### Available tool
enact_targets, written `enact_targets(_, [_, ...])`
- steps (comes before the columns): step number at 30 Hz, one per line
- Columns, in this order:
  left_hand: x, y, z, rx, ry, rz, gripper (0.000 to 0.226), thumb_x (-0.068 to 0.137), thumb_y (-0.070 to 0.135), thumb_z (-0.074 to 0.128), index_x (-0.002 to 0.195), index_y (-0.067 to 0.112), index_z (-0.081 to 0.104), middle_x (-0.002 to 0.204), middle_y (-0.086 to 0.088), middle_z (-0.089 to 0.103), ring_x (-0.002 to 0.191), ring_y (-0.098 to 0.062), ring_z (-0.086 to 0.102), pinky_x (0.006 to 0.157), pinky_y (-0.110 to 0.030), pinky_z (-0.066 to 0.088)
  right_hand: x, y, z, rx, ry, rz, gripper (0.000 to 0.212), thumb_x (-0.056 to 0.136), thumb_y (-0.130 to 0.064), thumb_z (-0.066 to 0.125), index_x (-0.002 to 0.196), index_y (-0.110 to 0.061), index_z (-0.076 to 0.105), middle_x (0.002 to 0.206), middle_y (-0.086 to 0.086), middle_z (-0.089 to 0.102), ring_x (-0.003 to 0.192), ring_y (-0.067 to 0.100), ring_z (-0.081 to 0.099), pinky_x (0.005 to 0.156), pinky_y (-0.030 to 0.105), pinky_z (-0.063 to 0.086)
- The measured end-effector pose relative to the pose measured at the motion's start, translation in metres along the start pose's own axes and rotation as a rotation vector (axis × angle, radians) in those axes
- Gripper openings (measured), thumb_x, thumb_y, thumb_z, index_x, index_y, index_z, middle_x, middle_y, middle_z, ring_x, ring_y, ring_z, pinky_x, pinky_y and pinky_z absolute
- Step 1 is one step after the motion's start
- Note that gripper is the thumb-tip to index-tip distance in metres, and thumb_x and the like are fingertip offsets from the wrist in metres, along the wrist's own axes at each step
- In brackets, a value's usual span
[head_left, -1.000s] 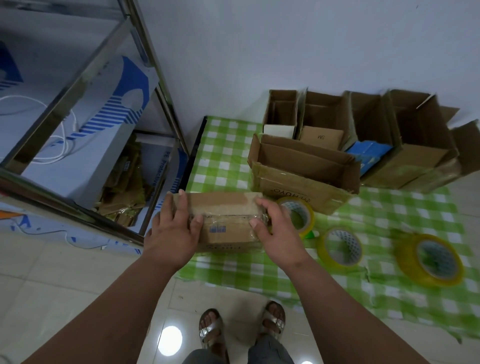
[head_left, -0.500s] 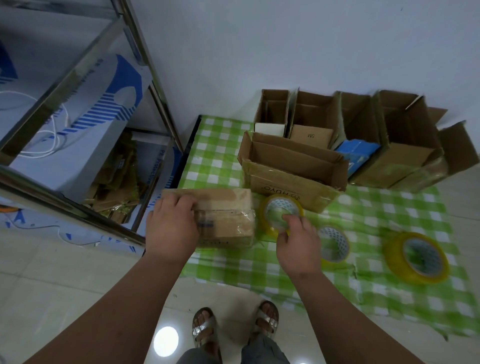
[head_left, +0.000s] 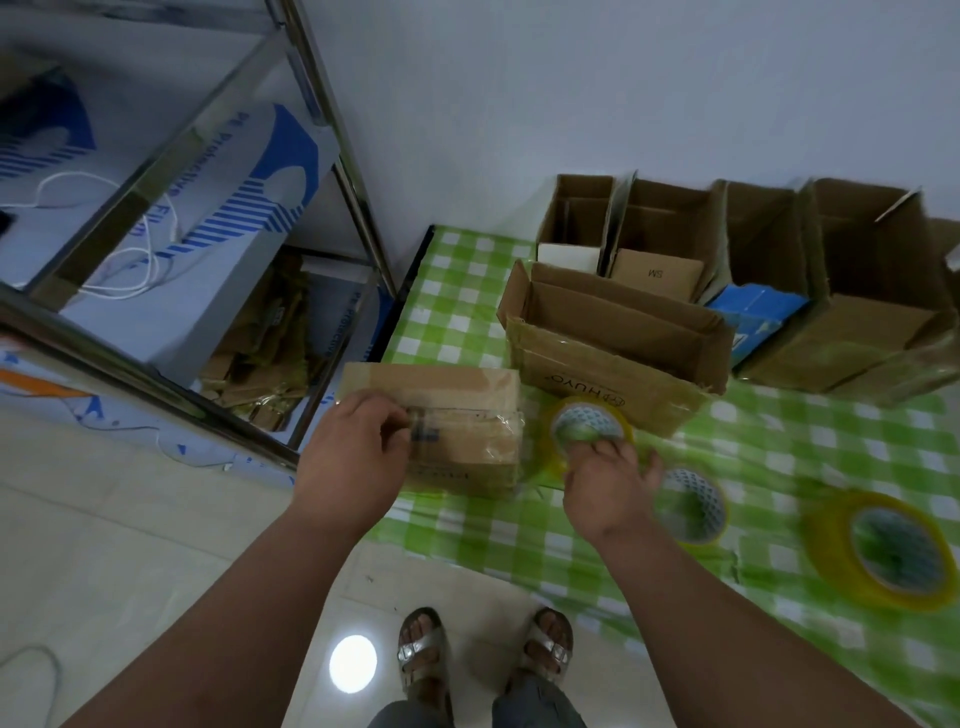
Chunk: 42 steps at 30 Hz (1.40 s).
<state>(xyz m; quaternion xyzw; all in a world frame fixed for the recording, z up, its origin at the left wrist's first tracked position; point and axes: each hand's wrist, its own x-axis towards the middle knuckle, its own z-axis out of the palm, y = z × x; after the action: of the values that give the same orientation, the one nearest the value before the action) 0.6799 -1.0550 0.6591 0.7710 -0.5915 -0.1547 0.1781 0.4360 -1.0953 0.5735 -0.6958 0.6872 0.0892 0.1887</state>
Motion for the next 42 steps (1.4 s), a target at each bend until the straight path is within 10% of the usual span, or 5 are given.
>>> enact_targets(6, [0.009, 0.006, -0.003, -0.050, -0.038, -0.054, 0.011, 0.092, 0.020, 0.062, 0.100, 0.022, 0.070, 0.109, 0.008, 0.057, 0.093, -0.009, 0.048, 0.080, -0.025, 0.037, -0.014, 0.004, -0.016, 0.379, 0.218, 0.092, 0.029, 0.099, -0.023, 0.044, 0.124, -0.018, 0.057, 0.124, 0.005, 0.060, 0.118, 0.026, 0.051, 0.111, 0.045, 0.018])
enact_targets(13, [0.013, 0.014, -0.003, -0.076, -0.119, -0.122, 0.021, 0.092, 0.023, 0.064, 0.111, 0.017, 0.071, 0.128, -0.004, 0.053, 0.116, -0.023, 0.050, 0.098, -0.030, 0.039, -0.049, -0.013, -0.052, 0.883, 0.468, -0.141, 0.018, 0.098, -0.020, 0.049, 0.104, -0.006, 0.059, 0.077, -0.001, 0.056, 0.067, 0.020, 0.051, 0.061, 0.042, 0.042])
enact_targets(23, [0.009, 0.016, -0.030, -1.031, -0.209, -0.438, 0.014, 0.096, 0.033, 0.059, 0.106, 0.031, 0.069, 0.104, 0.010, 0.071, 0.101, -0.008, 0.060, 0.076, -0.026, 0.040, -0.060, -0.063, -0.090, 0.685, 0.347, -0.515, 0.029, 0.094, -0.034, 0.044, 0.105, -0.012, 0.059, 0.093, 0.001, 0.059, 0.085, 0.025, 0.053, 0.076, 0.040, 0.042])
enact_targets(35, [-0.001, 0.012, -0.026, -1.023, -0.145, -0.150, 0.018, 0.083, 0.004, 0.075, 0.092, 0.018, 0.069, 0.128, 0.000, 0.059, 0.119, -0.022, 0.058, 0.098, -0.049, 0.051, -0.058, -0.097, -0.079, 0.390, 0.388, -0.556, 0.023, 0.093, -0.028, 0.048, 0.107, -0.015, 0.061, 0.091, 0.000, 0.068, 0.089, 0.021, 0.063, 0.093, 0.033, 0.029])
enact_targets(42, [0.002, 0.005, -0.031, -0.976, -0.121, -0.156, 0.017, 0.085, 0.008, 0.072, 0.072, 0.016, 0.064, 0.121, 0.008, 0.062, 0.113, -0.011, 0.059, 0.085, -0.025, 0.048, -0.057, -0.105, -0.089, 0.363, 0.321, -0.563, 0.031, 0.095, -0.043, 0.042, 0.112, -0.022, 0.058, 0.097, -0.003, 0.068, 0.094, 0.017, 0.062, 0.103, 0.038, 0.028])
